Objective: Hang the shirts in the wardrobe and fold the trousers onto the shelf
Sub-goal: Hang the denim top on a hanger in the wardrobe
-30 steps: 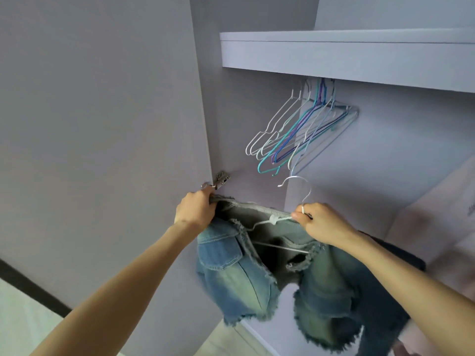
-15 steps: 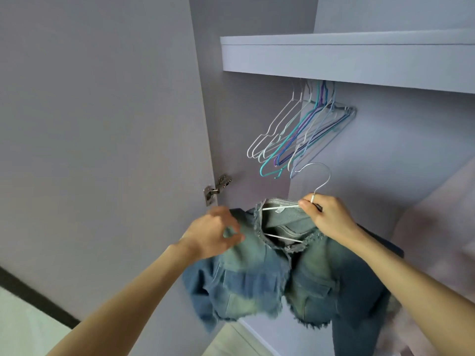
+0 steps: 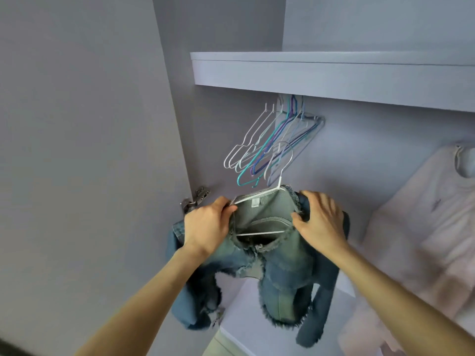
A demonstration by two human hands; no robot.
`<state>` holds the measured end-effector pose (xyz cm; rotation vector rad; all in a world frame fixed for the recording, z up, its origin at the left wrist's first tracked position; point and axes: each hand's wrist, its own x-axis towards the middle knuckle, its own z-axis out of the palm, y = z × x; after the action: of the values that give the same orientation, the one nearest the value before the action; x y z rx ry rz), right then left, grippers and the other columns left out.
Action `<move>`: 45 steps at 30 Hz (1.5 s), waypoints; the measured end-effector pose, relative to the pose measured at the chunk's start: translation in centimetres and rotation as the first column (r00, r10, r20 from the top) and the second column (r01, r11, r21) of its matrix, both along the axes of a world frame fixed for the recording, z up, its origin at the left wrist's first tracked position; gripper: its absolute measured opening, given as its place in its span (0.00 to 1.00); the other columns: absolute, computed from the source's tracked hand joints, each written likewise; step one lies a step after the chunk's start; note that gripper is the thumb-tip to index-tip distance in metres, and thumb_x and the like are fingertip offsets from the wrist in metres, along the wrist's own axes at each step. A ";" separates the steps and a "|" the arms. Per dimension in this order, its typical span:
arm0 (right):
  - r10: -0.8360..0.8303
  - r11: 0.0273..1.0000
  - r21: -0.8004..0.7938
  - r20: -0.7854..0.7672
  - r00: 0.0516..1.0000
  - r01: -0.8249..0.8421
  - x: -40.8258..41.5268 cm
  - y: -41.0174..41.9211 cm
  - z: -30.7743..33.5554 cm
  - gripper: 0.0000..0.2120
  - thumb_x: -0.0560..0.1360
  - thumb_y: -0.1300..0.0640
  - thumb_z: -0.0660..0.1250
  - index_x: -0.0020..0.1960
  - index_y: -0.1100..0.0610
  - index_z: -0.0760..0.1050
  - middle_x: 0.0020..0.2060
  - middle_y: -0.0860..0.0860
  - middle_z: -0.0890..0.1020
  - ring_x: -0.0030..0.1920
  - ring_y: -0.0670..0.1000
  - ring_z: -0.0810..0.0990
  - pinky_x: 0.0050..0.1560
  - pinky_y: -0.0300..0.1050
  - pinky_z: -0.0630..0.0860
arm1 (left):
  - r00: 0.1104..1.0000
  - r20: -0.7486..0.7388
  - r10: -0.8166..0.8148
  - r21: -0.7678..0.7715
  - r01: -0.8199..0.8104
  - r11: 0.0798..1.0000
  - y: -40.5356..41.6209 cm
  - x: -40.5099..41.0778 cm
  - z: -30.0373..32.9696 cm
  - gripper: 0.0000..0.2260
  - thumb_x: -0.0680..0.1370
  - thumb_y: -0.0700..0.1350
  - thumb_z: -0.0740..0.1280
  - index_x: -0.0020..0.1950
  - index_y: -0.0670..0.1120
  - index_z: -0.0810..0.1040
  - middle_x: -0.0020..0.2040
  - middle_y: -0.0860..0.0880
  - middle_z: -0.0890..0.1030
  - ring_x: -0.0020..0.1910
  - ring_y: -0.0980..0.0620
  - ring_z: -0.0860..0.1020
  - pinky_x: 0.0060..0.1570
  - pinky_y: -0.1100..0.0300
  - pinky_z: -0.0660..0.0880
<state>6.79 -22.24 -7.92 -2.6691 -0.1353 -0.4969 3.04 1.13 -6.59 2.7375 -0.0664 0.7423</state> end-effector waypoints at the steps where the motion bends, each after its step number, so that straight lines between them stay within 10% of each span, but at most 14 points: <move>1: -0.075 0.997 0.033 0.003 0.997 0.075 -0.3 0.2 -0.9 0.27 0.70 0.53 0.67 0.67 0.54 0.67 0.62 0.56 0.70 0.64 0.59 0.66 0.63 0.55 0.62 | 1.000 0.013 0.011 -0.009 -0.011 1.000 -0.3 0.0 0.0 0.14 0.80 0.55 0.56 0.53 0.48 0.75 0.40 0.46 0.83 0.43 0.41 0.80 0.36 0.55 0.70; 7: -0.221 0.962 0.125 -0.158 0.963 0.241 -0.3 0.5 -3.0 0.30 0.72 0.59 0.64 0.72 0.57 0.59 0.71 0.59 0.56 0.69 0.62 0.56 0.63 0.57 0.66 | 0.997 0.033 0.076 0.043 -0.077 0.996 -1.3 -0.6 0.5 0.12 0.80 0.53 0.59 0.49 0.47 0.77 0.36 0.46 0.82 0.37 0.40 0.80 0.31 0.57 0.66; 13: -0.219 0.975 -0.085 -0.243 0.945 0.204 2.3 -5.0 -1.0 0.15 0.76 0.64 0.57 0.62 0.62 0.70 0.54 0.65 0.78 0.55 0.64 0.77 0.50 0.53 0.74 | 0.983 0.113 -0.142 0.292 0.103 0.951 -0.4 -2.0 0.9 0.08 0.65 0.45 0.78 0.35 0.46 0.80 0.24 0.51 0.77 0.20 0.48 0.75 0.18 0.65 0.65; 21: -0.072 0.913 -0.408 -0.101 0.992 0.025 2.1 -4.6 -0.9 0.15 0.75 0.64 0.57 0.61 0.56 0.68 0.57 0.56 0.75 0.53 0.61 0.78 0.42 0.48 0.70 | 0.993 0.120 0.015 0.191 -0.038 0.981 1.1 -1.3 2.3 0.07 0.77 0.46 0.67 0.44 0.44 0.81 0.36 0.46 0.83 0.32 0.41 0.80 0.29 0.60 0.67; 32: -0.030 0.999 0.024 0.043 0.999 0.029 1.5 -2.1 3.4 0.15 0.75 0.62 0.58 0.60 0.59 0.74 0.50 0.65 0.81 0.50 0.66 0.77 0.45 0.53 0.72 | 0.980 0.189 0.066 0.311 -0.123 0.942 1.1 -1.9 2.4 0.12 0.64 0.37 0.78 0.29 0.42 0.76 0.21 0.46 0.74 0.14 0.48 0.69 0.20 0.68 0.60; 36: 0.077 0.990 -0.097 -0.199 0.977 -0.098 -0.4 -1.2 2.0 0.06 0.76 0.57 0.60 0.47 0.57 0.74 0.45 0.62 0.81 0.47 0.64 0.78 0.41 0.48 0.71 | 0.963 0.237 0.129 0.155 -0.169 0.973 1.4 -1.2 3.0 0.10 0.67 0.37 0.76 0.30 0.40 0.76 0.23 0.44 0.75 0.15 0.45 0.70 0.22 0.65 0.60; 39: 0.343 0.928 0.085 -0.574 0.743 -0.363 -1.1 -1.4 1.0 0.13 0.75 0.48 0.64 0.34 0.53 0.73 0.30 0.50 0.78 0.34 0.52 0.79 0.33 0.40 0.71 | 0.960 0.263 0.094 0.048 -0.110 0.993 1.8 -1.0 2.9 0.06 0.71 0.38 0.73 0.35 0.39 0.79 0.26 0.43 0.78 0.19 0.42 0.73 0.23 0.61 0.66; 43: 0.104 0.993 0.060 -0.090 0.990 -0.099 0.8 -3.1 0.9 0.05 0.73 0.50 0.66 0.46 0.50 0.78 0.45 0.51 0.80 0.50 0.54 0.76 0.47 0.46 0.71 | 0.966 0.254 0.043 -0.032 -0.037 0.999 2.6 -1.0 1.9 0.05 0.74 0.40 0.70 0.40 0.39 0.79 0.29 0.42 0.80 0.25 0.39 0.76 0.28 0.57 0.70; 45: 0.123 0.990 -0.065 -0.030 0.992 -0.125 1.7 -3.9 1.0 0.20 0.73 0.53 0.67 0.64 0.54 0.71 0.60 0.54 0.74 0.62 0.56 0.70 0.57 0.51 0.69 | 0.977 0.210 0.046 -0.072 -0.032 0.997 2.8 -0.8 1.2 0.06 0.76 0.42 0.69 0.43 0.40 0.79 0.30 0.42 0.80 0.28 0.38 0.77 0.29 0.57 0.68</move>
<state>8.47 -26.15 -6.88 -2.7102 -0.3136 -0.4251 2.20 3.95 -5.39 2.5926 -0.0327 1.0253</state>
